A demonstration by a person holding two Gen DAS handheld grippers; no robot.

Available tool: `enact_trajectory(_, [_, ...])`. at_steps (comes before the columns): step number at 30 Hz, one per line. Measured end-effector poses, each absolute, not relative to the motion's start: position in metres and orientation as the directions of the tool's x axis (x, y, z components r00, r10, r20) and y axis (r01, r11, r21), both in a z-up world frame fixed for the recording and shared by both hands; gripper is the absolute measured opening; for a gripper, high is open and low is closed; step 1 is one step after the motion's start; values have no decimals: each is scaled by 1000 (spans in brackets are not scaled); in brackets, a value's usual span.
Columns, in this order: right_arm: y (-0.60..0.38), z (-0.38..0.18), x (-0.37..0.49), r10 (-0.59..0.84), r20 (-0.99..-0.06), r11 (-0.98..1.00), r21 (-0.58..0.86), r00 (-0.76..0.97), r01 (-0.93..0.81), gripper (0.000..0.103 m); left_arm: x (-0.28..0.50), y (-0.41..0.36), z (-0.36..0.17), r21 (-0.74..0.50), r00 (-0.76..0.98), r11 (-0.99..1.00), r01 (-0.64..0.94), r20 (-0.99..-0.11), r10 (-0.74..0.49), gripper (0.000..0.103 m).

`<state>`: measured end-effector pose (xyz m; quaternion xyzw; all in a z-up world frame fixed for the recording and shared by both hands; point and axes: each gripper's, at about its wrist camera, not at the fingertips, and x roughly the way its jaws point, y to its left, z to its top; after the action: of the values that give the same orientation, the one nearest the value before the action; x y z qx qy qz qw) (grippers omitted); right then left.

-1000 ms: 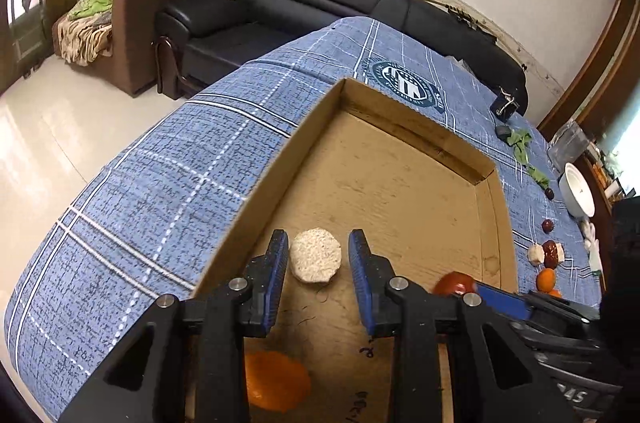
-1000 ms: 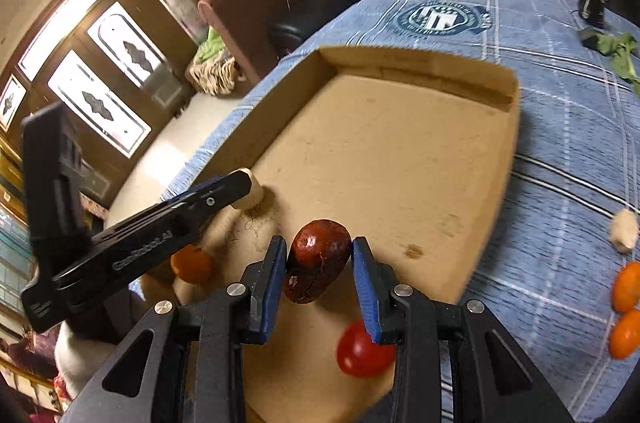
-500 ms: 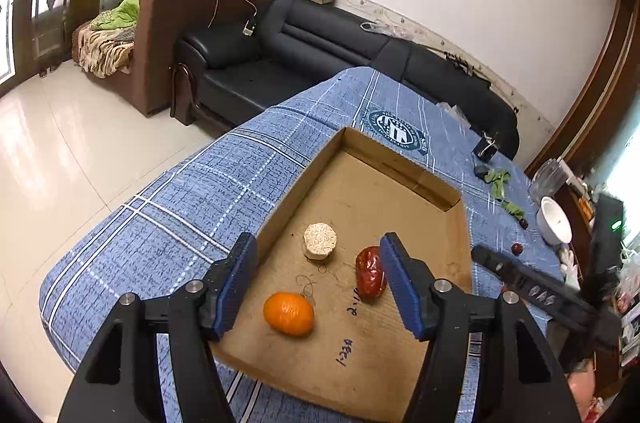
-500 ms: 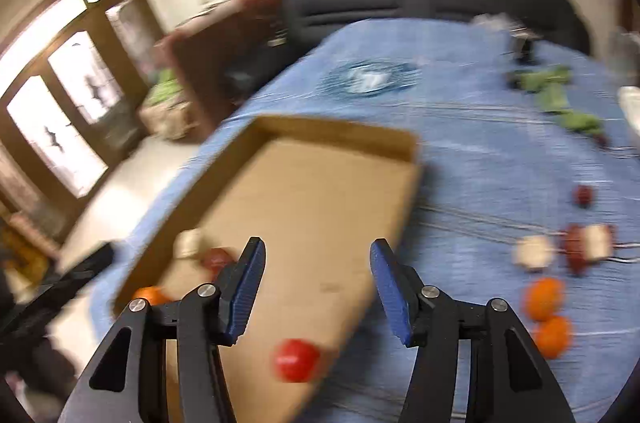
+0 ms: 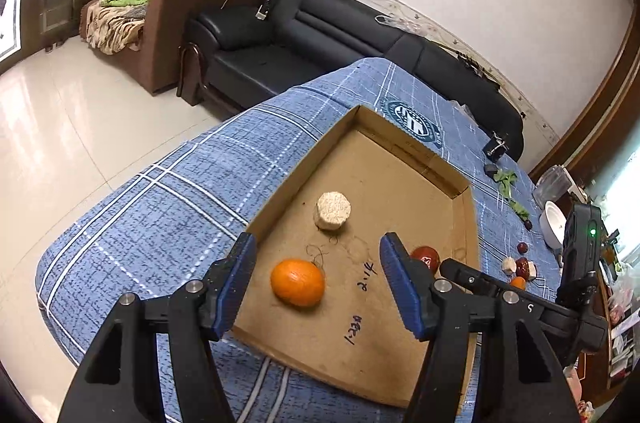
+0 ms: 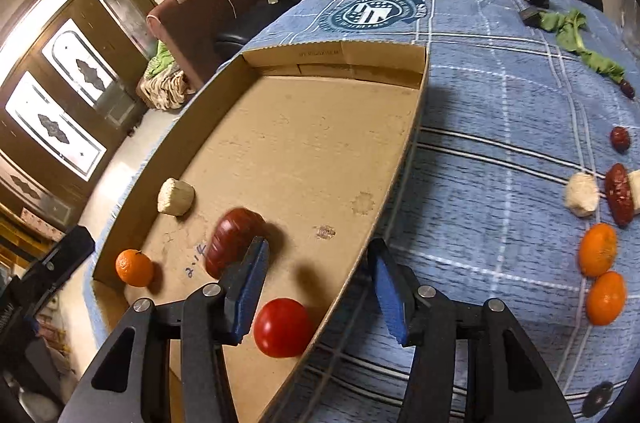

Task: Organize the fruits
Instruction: 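Withdraw both grippers from the box toward the remaining fruits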

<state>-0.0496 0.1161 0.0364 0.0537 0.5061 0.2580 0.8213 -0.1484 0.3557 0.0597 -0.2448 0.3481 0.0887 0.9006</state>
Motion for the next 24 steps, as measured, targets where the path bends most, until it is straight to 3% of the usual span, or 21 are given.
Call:
enact_trajectory(9, [111, 46, -51, 518, -772, 846, 397, 370, -357, 58, -150, 326, 78, -289, 758, 913, -287, -652, 32, 63])
enact_trajectory(16, [56, 81, -79, 483, -720, 871, 339, 498, -355, 62, -153, 274, 98, -86, 773, 958, -275, -612, 168, 65])
enact_trajectory(20, [19, 95, -98, 417, -710, 905, 263, 568, -336, 69, -155, 249, 102, -39, 782, 970, -238, -600, 168, 65])
enact_trajectory(24, [-25, 97, -111, 366, -710, 929, 245, 602, -276, 69, -155, 226, 106, -14, 787, 979, -201, -597, 153, 65])
